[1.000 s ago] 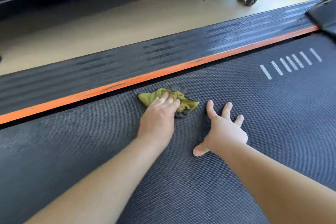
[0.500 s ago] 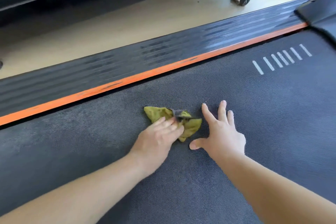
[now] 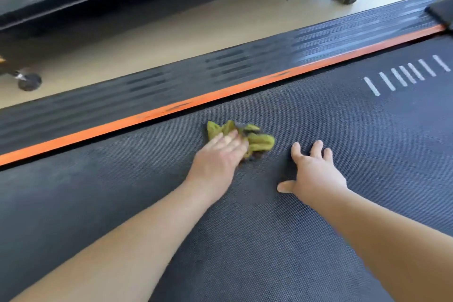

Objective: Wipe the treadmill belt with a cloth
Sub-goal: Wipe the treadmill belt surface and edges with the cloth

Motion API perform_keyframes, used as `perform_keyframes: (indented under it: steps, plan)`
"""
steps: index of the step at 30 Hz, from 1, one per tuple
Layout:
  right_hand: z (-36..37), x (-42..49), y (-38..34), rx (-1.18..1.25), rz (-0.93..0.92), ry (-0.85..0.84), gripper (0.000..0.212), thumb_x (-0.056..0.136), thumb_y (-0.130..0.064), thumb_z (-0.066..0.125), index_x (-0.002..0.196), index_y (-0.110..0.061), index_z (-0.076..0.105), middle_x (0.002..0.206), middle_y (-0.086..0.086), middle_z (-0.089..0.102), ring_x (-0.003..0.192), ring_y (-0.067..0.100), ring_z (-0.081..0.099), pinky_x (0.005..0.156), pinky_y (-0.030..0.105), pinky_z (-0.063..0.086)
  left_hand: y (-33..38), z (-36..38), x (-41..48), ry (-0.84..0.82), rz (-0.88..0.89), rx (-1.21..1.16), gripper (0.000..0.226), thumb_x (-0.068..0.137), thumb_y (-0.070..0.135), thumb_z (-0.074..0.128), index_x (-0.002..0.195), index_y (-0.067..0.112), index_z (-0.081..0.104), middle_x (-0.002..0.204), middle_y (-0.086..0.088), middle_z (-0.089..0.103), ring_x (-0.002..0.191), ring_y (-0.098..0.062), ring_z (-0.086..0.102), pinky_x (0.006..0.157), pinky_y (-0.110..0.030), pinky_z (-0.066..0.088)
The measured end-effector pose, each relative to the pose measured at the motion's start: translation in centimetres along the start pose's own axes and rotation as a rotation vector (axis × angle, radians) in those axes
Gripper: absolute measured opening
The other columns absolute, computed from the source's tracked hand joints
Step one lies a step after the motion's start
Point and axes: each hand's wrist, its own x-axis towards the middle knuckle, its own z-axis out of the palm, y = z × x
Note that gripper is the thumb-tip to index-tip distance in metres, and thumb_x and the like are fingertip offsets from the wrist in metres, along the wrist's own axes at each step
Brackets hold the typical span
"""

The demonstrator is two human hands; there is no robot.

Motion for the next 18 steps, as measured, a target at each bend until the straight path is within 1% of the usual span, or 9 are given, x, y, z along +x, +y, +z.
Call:
perform_keyframes:
  steps: [2, 4, 6, 9, 10, 12, 15, 17, 18]
  plan:
    - [0.0, -0.3, 0.2, -0.011, -0.013, -0.005, 0.117, 0.079, -0.063, 0.074, 0.161, -0.032, -0.005, 0.166, 0.018, -0.016, 0.154, 0.039, -0.008, 0.115, 0.058, 0.035, -2.7, -0.7, 0.6, 0.023, -0.274, 0.009, 0.039, 0.097, 0.004, 0.052, 0.133, 0.012, 0.063, 0.143, -0.009, 0.060, 0.138, -0.025, 0.049, 0.121, -0.034, 0.024]
    - [0.1, -0.3, 0.2, -0.014, -0.011, 0.006, 0.117, 0.079, -0.064, 0.073, 0.161, -0.031, -0.005, 0.166, 0.018, -0.015, 0.154, 0.039, -0.007, 0.113, 0.058, 0.038, -1.6, -0.6, 0.5, 0.042, -0.357, -0.006, 0.034, 0.098, 0.004, 0.051, 0.129, 0.012, 0.064, 0.142, -0.008, 0.061, 0.140, -0.024, 0.046, 0.122, -0.038, 0.028]
    - [0.0, -0.2, 0.1, -0.016, -0.010, 0.005, 0.117, 0.080, -0.062, 0.074, 0.160, -0.031, -0.005, 0.166, 0.019, -0.015, 0.154, 0.040, -0.007, 0.113, 0.058, 0.035, 1.3, -0.3, -0.9, -0.010, -0.204, -0.061, 0.033, 0.098, 0.007, 0.049, 0.126, 0.013, 0.065, 0.136, -0.006, 0.064, 0.137, -0.024, 0.050, 0.120, -0.039, 0.032]
    - [0.2, -0.2, 0.2, -0.037, -0.015, 0.011, 0.110, 0.087, -0.052, 0.073, 0.160, -0.032, -0.006, 0.166, 0.019, -0.015, 0.153, 0.041, -0.005, 0.113, 0.057, 0.036, 2.7, -0.7, -3.4, -0.121, 0.285, -0.090, 0.039, 0.097, 0.009, 0.044, 0.130, 0.012, 0.065, 0.132, -0.006, 0.067, 0.129, -0.024, 0.058, 0.114, -0.040, 0.042]
    - [0.3, -0.2, 0.3, -0.040, -0.017, 0.017, 0.109, 0.087, -0.053, 0.072, 0.160, -0.032, -0.006, 0.166, 0.019, -0.015, 0.153, 0.040, -0.006, 0.114, 0.057, 0.036, 1.2, -0.8, -3.1, -0.108, 0.357, -0.060, 0.040, 0.097, 0.009, 0.043, 0.130, 0.011, 0.066, 0.132, -0.007, 0.067, 0.128, -0.024, 0.060, 0.111, -0.040, 0.045]
    - [0.4, -0.2, 0.3, -0.032, -0.013, 0.008, 0.114, 0.083, -0.061, 0.071, 0.159, -0.033, -0.008, 0.166, 0.018, -0.017, 0.154, 0.039, -0.008, 0.115, 0.058, 0.033, -2.2, -1.4, -1.7, -0.043, 0.174, -0.052, 0.037, 0.097, 0.008, 0.045, 0.127, 0.011, 0.068, 0.130, -0.008, 0.068, 0.123, -0.026, 0.062, 0.105, -0.044, 0.051]
    - [0.4, -0.2, 0.1, -0.020, -0.010, 0.000, 0.116, 0.082, -0.064, 0.070, 0.160, -0.032, -0.009, 0.165, 0.018, -0.019, 0.154, 0.039, -0.011, 0.116, 0.059, 0.032, -2.8, -1.8, -0.7, 0.073, -0.348, -0.075, 0.028, 0.097, 0.003, 0.053, 0.120, 0.011, 0.067, 0.128, -0.006, 0.066, 0.123, -0.026, 0.057, 0.107, -0.049, 0.047]
    - [0.4, -0.3, 0.1, -0.014, -0.012, 0.002, 0.116, 0.082, -0.065, 0.070, 0.160, -0.033, -0.010, 0.166, 0.018, -0.020, 0.154, 0.038, -0.013, 0.115, 0.059, 0.034, 0.8, -0.7, -1.3, 0.061, -0.366, -0.096, 0.025, 0.098, 0.003, 0.051, 0.114, 0.011, 0.068, 0.126, -0.005, 0.066, 0.127, -0.026, 0.055, 0.113, -0.047, 0.041]
    - [0.4, -0.5, 0.2, -0.014, -0.013, 0.003, 0.116, 0.082, -0.065, 0.069, 0.160, -0.033, -0.010, 0.166, 0.017, -0.020, 0.154, 0.038, -0.013, 0.114, 0.059, 0.035, 2.6, 0.0, -2.2, 0.026, -0.244, -0.121, 0.027, 0.098, 0.004, 0.050, 0.116, 0.011, 0.068, 0.128, -0.005, 0.066, 0.130, -0.026, 0.055, 0.114, -0.046, 0.039]
